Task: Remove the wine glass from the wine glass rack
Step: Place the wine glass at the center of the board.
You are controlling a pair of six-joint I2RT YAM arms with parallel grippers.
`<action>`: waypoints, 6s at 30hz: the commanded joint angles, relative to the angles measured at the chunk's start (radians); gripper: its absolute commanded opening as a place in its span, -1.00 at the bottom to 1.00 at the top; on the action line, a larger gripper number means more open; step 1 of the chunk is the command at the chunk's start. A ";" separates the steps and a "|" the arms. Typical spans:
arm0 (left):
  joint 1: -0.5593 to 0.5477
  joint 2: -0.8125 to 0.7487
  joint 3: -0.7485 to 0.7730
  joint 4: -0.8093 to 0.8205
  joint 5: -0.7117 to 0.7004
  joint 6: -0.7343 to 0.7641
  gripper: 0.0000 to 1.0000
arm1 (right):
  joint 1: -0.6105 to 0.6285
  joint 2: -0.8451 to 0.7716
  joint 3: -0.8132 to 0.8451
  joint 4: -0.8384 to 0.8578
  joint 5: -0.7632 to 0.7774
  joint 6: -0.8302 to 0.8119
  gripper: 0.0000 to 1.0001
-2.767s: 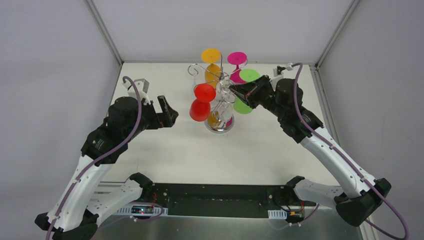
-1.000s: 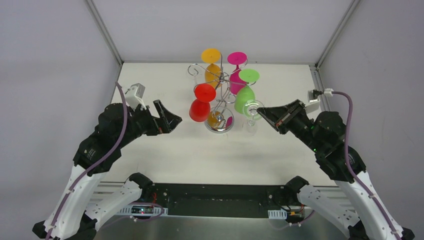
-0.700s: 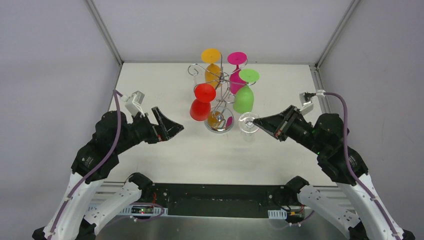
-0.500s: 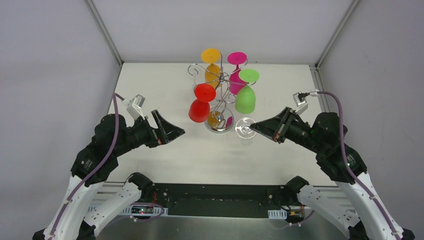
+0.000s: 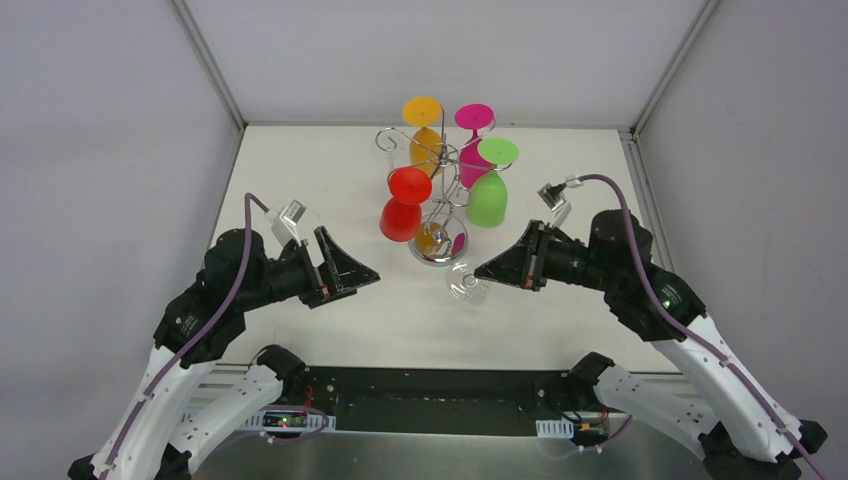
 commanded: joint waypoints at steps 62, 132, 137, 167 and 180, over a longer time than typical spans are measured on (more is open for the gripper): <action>-0.007 -0.106 -0.247 0.185 0.308 -0.225 0.01 | 0.816 0.491 0.268 0.384 0.492 -0.885 -1.00; -0.009 -0.133 -0.199 0.215 0.674 0.279 -1.00 | 0.346 0.350 0.419 -0.133 0.226 -0.271 0.02; -0.008 -0.139 -0.177 0.215 0.747 0.304 -1.00 | 0.281 0.368 0.409 -0.072 0.026 -0.231 0.02; -0.009 -0.163 -0.198 0.215 0.864 0.353 -1.00 | 0.230 0.480 0.380 0.163 -0.355 -0.134 -0.31; -0.008 -0.163 -0.187 0.215 0.863 0.358 -1.00 | 0.222 0.495 0.325 0.243 -0.468 -0.068 -0.42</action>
